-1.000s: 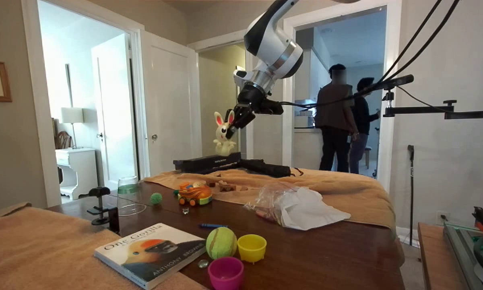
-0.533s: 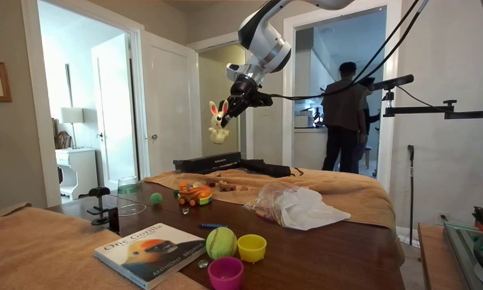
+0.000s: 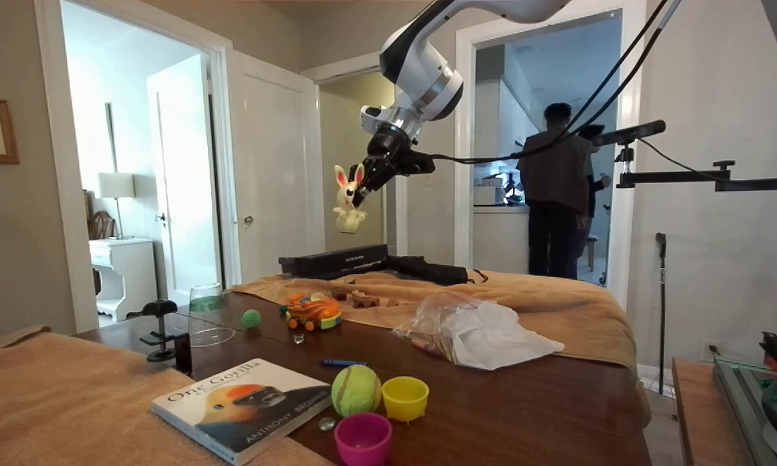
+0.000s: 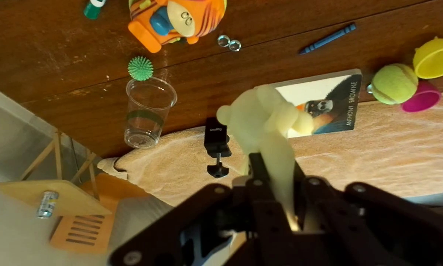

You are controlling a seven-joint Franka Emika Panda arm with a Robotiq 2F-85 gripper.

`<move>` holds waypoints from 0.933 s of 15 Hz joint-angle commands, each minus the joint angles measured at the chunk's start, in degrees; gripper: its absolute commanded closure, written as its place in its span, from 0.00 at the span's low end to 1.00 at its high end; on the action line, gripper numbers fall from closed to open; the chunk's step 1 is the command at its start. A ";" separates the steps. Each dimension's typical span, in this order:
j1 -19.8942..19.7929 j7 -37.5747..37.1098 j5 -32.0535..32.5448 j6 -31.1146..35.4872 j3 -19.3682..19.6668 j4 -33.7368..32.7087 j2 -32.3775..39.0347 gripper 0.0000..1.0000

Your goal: Put the plush toy on the toy car

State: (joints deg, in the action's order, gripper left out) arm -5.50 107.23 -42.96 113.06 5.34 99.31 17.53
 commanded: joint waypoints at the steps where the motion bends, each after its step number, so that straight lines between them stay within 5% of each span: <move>1: -2.73 1.00 3.30 -9.63 -2.15 -7.76 4.33 0.96; 8: -3.24 1.13 15.04 -21.47 -4.59 -27.69 15.76 0.96; 14: -3.87 0.23 19.59 -16.78 -7.84 -42.88 27.43 0.96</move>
State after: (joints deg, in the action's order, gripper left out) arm -7.86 108.50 -25.34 95.57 0.08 67.71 37.37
